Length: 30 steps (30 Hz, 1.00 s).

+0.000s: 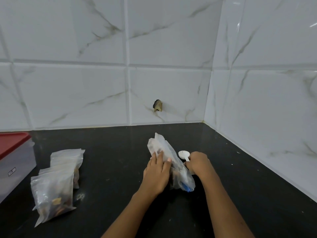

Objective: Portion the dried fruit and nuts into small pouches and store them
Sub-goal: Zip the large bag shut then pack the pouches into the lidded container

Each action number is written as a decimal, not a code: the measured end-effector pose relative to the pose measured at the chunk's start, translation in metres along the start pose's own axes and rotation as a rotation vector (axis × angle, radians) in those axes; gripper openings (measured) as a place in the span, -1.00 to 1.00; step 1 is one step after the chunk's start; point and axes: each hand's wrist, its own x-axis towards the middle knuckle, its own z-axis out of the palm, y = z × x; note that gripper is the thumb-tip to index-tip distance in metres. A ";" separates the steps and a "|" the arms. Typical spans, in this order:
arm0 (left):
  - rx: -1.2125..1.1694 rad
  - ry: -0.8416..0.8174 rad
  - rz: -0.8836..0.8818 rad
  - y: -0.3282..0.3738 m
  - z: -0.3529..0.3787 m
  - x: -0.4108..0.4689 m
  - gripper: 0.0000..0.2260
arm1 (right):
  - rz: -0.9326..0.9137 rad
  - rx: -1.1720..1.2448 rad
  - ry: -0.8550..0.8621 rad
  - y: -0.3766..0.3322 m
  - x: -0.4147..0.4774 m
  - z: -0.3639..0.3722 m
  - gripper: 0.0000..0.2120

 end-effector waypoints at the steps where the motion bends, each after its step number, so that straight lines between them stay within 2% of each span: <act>1: -0.009 0.005 0.004 -0.001 -0.001 0.000 -0.52 | -0.002 0.012 -0.007 0.000 0.000 0.000 -0.61; 7: 0.104 0.082 0.073 -0.012 -0.015 0.000 -0.53 | -0.021 0.049 0.125 0.002 -0.010 -0.005 -0.63; 12: 0.394 0.192 0.075 -0.016 -0.033 -0.012 -0.53 | -0.086 0.118 0.375 -0.007 -0.036 -0.012 -0.69; 15: 0.526 0.228 0.075 -0.014 -0.045 -0.026 -0.52 | -0.168 0.135 0.448 -0.012 -0.052 -0.020 -0.71; 22: 0.656 0.334 0.049 -0.002 -0.079 -0.065 -0.49 | -0.433 0.095 0.393 -0.037 -0.098 -0.037 -0.67; 30: 0.695 0.427 0.002 -0.001 -0.109 -0.122 -0.46 | -0.659 -0.013 0.334 -0.074 -0.154 -0.019 -0.61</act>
